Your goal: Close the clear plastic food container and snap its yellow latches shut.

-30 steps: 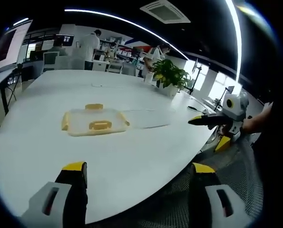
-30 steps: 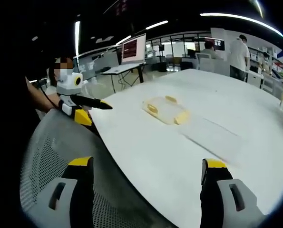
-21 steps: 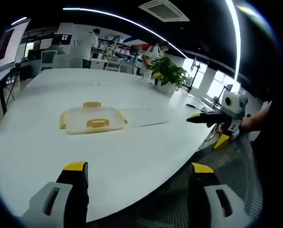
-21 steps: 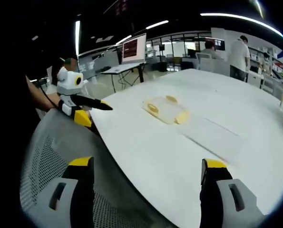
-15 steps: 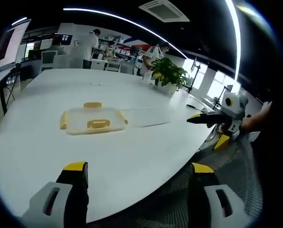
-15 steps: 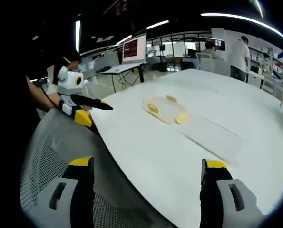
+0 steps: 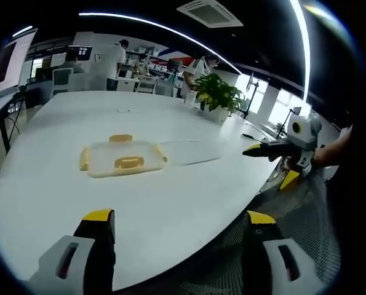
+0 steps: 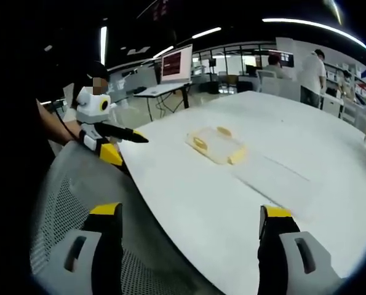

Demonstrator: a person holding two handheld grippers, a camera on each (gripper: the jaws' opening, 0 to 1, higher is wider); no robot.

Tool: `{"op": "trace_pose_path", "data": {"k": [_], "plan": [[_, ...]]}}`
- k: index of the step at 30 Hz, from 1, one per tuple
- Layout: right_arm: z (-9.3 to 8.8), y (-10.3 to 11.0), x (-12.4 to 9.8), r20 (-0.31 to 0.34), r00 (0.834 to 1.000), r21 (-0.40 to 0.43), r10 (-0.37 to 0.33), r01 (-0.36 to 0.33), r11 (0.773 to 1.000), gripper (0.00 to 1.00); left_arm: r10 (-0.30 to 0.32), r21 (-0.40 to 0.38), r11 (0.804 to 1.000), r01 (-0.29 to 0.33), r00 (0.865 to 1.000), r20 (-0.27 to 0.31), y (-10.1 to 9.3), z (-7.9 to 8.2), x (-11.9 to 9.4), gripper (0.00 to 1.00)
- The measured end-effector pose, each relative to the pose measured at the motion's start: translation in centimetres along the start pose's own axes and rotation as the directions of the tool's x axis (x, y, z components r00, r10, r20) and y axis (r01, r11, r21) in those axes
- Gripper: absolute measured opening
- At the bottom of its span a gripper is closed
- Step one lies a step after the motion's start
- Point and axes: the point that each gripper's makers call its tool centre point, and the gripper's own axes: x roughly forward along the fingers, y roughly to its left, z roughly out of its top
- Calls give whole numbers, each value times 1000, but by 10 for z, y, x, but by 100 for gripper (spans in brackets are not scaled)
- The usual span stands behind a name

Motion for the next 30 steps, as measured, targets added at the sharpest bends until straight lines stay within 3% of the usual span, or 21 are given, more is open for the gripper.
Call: {"op": "trace_pose_path", "data": {"k": [7,10,17,23,30], "plan": [[7,-5,-2,-10,1000,-13,-2,2,1000,90,4,51,999,-3,1000,-21,0,4,-1,79],[0,-6,2,-80,997,-77,1,-7,997,88,-7,56,998,9,999,-40,-1,2,0,77],[5,-7,12,-94,996,-108,10,-20,994,87,-7,98,995,17,995,-99,1,-3,0,73],[13,-17,16,-83,997,-68,1,-6,998,85,12,66,998,-5,995,-102,16,3,1,69],[25,-20,21,-70,998,-75,4,-9,997,85,21,66,998,-14,994,-106,26,12,3,69]]}}
